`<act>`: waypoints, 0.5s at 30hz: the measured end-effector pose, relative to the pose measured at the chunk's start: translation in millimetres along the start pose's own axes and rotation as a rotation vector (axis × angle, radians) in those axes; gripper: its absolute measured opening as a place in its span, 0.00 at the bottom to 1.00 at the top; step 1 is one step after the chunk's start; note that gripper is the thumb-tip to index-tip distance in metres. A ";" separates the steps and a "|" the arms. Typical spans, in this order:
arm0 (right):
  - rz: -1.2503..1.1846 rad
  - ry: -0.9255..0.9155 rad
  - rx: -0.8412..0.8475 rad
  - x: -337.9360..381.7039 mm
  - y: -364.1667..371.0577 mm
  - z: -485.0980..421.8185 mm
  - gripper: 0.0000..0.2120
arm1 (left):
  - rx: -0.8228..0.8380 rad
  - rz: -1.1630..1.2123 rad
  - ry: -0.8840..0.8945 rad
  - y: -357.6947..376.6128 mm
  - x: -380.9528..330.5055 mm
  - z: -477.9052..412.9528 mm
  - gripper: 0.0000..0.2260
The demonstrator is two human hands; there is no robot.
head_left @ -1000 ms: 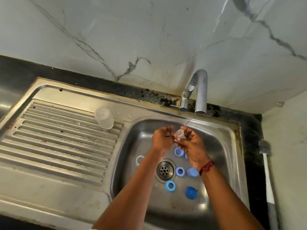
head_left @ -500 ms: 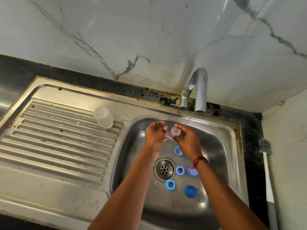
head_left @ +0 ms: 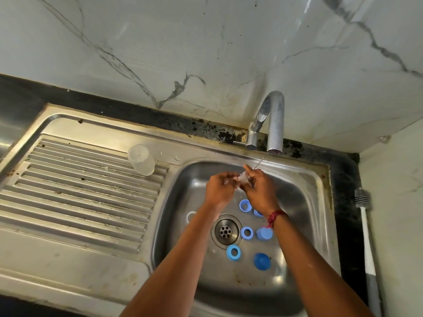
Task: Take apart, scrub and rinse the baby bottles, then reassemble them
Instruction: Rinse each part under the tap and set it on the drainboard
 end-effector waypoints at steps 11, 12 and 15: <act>0.040 0.005 0.010 2.4 -6.1 5.0 0.11 | 0.140 0.258 -0.127 10.3 2.3 5.7 0.07; 0.017 0.033 -0.004 -0.8 -6.2 4.7 0.12 | 0.152 0.282 -0.137 11.9 2.5 6.1 0.06; -0.164 0.134 -0.061 -5.4 -9.3 2.8 0.12 | 0.150 0.312 -0.152 12.7 2.7 7.3 0.04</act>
Point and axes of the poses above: each hand's wrist, its own z-axis away from the middle knuckle, its own y-axis out of the palm, x = y × z, the point moved 7 cm from there along -z, towards the middle knuckle, and after that the axes turned 12 degrees about -z, right-handed, at the moved point
